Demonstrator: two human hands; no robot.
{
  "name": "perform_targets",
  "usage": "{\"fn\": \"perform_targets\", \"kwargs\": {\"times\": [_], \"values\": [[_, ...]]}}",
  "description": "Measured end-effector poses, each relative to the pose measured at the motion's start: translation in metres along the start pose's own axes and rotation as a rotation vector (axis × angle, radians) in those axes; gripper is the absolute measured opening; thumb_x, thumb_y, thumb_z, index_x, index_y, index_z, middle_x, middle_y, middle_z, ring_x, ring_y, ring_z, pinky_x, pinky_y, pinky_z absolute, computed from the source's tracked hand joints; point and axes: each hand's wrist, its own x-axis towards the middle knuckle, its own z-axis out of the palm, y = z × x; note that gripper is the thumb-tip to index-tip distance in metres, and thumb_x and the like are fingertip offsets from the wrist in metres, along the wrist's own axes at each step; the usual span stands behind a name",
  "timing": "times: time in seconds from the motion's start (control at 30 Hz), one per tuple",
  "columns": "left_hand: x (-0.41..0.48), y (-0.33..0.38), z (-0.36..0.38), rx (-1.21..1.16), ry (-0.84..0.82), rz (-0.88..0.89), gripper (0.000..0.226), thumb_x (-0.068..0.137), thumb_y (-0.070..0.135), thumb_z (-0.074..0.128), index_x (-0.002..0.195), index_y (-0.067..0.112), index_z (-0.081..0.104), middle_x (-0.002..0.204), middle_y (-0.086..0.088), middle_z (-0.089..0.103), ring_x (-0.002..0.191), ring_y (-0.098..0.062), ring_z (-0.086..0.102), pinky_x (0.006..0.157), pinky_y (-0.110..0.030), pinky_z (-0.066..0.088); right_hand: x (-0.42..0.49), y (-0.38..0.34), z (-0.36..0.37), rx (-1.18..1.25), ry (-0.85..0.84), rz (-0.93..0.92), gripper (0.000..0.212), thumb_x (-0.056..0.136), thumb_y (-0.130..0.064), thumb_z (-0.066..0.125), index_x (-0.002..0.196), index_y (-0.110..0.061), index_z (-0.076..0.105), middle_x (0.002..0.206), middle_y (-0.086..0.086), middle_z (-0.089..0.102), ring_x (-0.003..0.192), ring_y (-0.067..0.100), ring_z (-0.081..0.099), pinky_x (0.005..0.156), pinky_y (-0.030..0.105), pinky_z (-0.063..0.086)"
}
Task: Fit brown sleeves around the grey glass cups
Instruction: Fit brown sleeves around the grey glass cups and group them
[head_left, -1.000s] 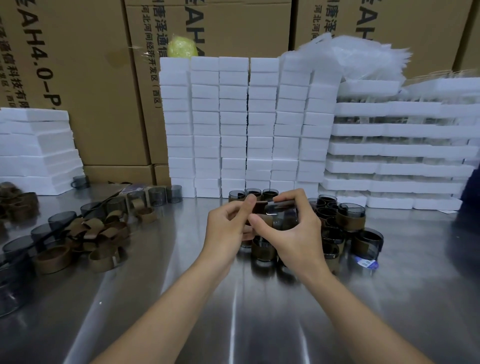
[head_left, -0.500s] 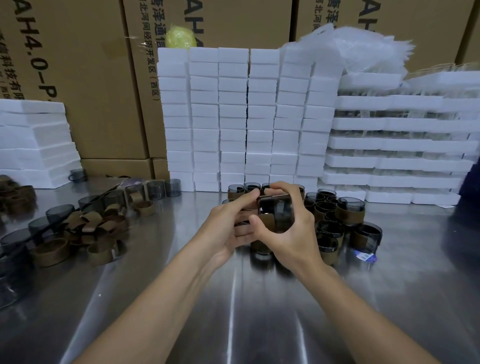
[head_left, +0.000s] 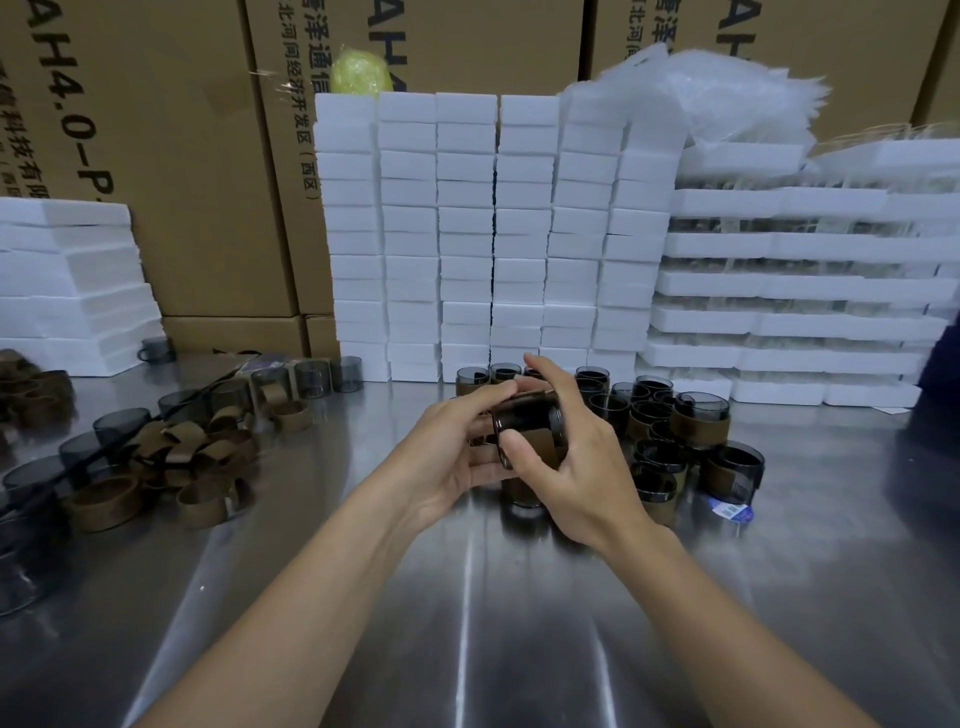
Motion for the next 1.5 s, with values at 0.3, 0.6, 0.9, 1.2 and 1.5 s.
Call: {"fn": "perform_targets", "kwargs": {"times": [0.3, 0.6, 0.9, 1.2, 1.5], "values": [[0.004, -0.021, 0.013, -0.174, -0.001, -0.120, 0.057, 0.099, 0.066, 0.065, 0.127, 0.020, 0.081, 0.129, -0.013, 0.078, 0.114, -0.027, 0.078, 0.090, -0.043, 0.064, 0.001, 0.004, 0.001, -0.146, 0.210, 0.143, 0.071, 0.072, -0.079, 0.079, 0.134, -0.051, 0.061, 0.116, -0.033, 0.067, 0.110, -0.012, 0.063, 0.090, 0.026, 0.056], [0.005, -0.030, 0.022, -0.342, -0.006, -0.217, 0.072, 0.104, 0.072, 0.045, 0.134, 0.016, 0.077, 0.136, -0.009, 0.075, 0.120, -0.026, 0.070, 0.115, -0.046, 0.049, 0.002, 0.001, 0.007, 0.040, 0.146, 0.269, 0.068, 0.064, -0.072, 0.084, 0.126, -0.051, 0.066, 0.115, -0.027, 0.067, 0.106, -0.003, 0.067, 0.096, 0.034, 0.059], [0.008, -0.030, 0.019, -0.477, -0.065, -0.299, 0.081, 0.093, 0.084, 0.051, 0.120, 0.014, 0.080, 0.097, -0.005, 0.071, 0.085, -0.017, 0.069, 0.099, -0.040, 0.048, 0.002, -0.007, 0.000, -0.156, 0.026, 0.232, 0.081, 0.068, -0.084, 0.076, 0.137, -0.049, 0.056, 0.083, -0.025, 0.076, 0.088, -0.003, 0.073, 0.088, 0.036, 0.062], [0.002, -0.026, 0.026, -0.562, -0.084, -0.325, 0.073, 0.095, 0.079, 0.052, 0.109, 0.013, 0.079, 0.084, -0.004, 0.067, 0.071, -0.017, 0.068, 0.079, -0.034, 0.054, 0.001, -0.011, 0.002, -0.282, 0.107, 0.172, 0.065, 0.073, -0.089, 0.066, 0.124, -0.050, 0.054, 0.071, -0.022, 0.065, 0.078, -0.003, 0.065, 0.070, 0.027, 0.055], [-0.003, -0.024, 0.031, -0.589, -0.077, -0.331, 0.071, 0.096, 0.079, 0.051, 0.106, 0.014, 0.078, 0.081, -0.003, 0.062, 0.066, -0.018, 0.067, 0.078, -0.036, 0.053, -0.003, -0.010, 0.004, -0.238, 0.117, 0.184, 0.065, 0.074, -0.086, 0.067, 0.125, -0.045, 0.060, 0.085, -0.025, 0.070, 0.086, -0.005, 0.067, 0.074, 0.028, 0.057]]}}
